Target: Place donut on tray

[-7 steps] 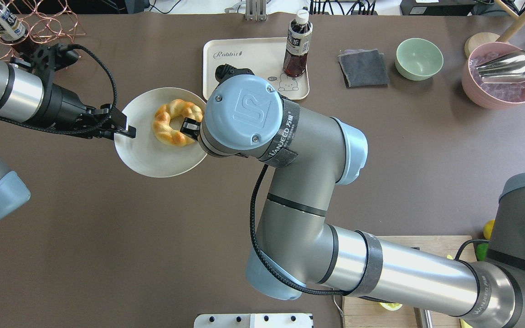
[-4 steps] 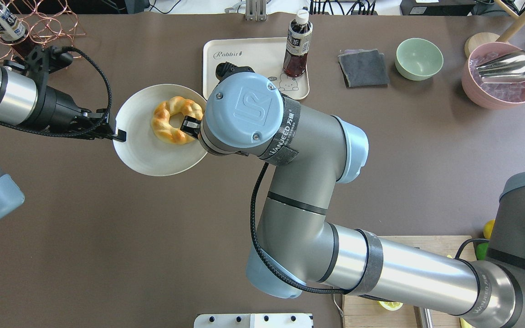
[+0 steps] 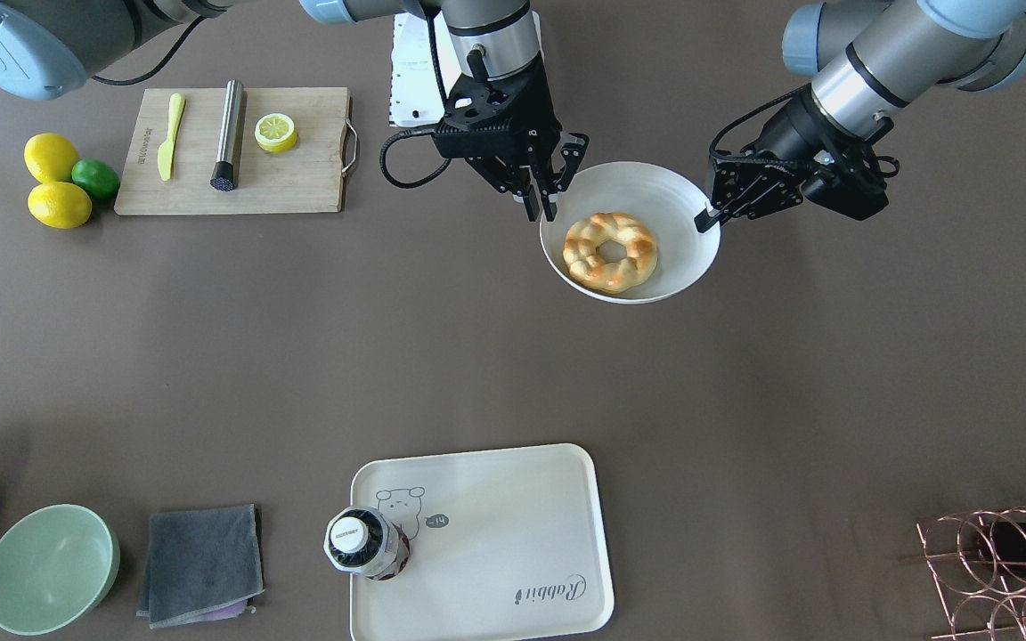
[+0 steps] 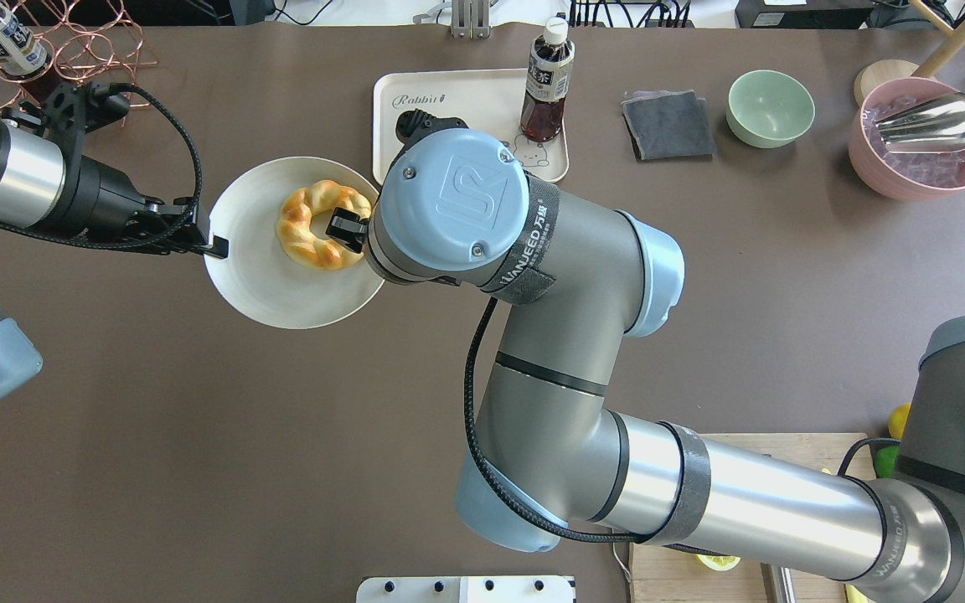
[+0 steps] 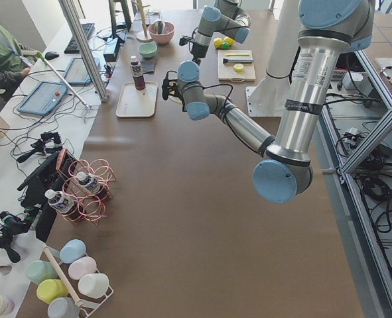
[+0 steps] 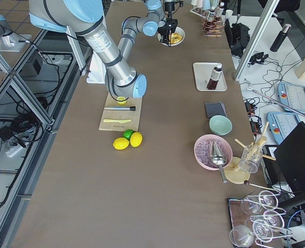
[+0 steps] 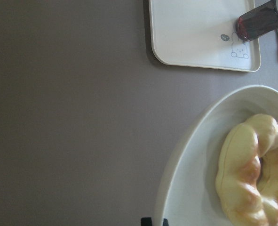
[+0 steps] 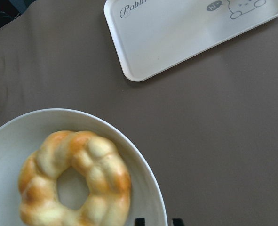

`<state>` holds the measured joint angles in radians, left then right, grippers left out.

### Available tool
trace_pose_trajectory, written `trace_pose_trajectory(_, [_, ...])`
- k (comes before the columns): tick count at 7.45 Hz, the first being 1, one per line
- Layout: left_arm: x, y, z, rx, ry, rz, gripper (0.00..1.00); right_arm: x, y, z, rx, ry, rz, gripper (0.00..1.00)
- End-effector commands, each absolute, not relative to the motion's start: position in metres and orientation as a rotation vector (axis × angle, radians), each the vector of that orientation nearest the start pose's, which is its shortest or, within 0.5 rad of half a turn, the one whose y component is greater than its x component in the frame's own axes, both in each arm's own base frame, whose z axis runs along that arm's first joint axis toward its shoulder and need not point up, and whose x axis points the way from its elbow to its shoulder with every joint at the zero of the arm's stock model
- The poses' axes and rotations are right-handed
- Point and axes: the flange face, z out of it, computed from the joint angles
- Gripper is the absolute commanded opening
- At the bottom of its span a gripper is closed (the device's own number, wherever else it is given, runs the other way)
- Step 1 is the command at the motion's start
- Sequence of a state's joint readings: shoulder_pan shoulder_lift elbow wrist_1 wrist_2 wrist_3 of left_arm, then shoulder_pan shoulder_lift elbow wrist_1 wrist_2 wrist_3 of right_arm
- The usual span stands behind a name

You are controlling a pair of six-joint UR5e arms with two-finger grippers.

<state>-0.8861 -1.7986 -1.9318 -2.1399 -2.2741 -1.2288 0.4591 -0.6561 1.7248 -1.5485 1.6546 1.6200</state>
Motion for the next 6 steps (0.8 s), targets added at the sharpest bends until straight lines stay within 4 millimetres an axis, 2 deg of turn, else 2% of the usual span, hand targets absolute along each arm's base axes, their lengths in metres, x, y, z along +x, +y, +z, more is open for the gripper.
trace_pose_trajectory(1, [0.286, -0.456, 0.299, 0.125, 1.25, -0.064, 0.0, -0.521, -0.397, 0.021, 0.159, -1.133, 0.405, 1.0])
trace_pose_trajectory(2, [0.287, -0.458, 0.302, 0.117, 1.241, -0.072, 0.0, -0.512, -0.397, 0.017, 0.161, -1.145, 0.406, 1.0])
trace_pose_trajectory(4, [0.297, -0.47, 0.283, 0.079, 1.203, -0.096, 0.0, -0.507, -0.402, 0.021, 0.16, -1.137, 0.416, 1.0])
trace_pose_trajectory(6, [0.323, -0.504, 0.276, 0.059, 1.184, -0.115, 0.0, -0.5, -0.408, 0.023, 0.163, -1.137, 0.429, 1.0])
